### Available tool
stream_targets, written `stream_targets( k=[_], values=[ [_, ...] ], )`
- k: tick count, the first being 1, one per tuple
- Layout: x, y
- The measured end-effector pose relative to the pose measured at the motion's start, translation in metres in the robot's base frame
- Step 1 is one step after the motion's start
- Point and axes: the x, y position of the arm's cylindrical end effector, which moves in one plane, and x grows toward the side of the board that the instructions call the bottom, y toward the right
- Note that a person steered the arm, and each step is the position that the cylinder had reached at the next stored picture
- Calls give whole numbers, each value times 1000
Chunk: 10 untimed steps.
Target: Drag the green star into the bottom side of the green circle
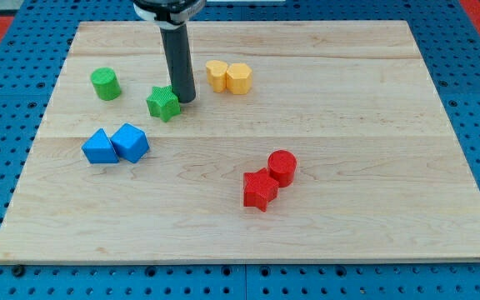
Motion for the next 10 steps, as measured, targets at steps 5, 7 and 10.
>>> stream_targets(
  k=[5, 7, 10],
  values=[
    [47, -42],
    [-2, -57],
    [43, -51]
  ],
)
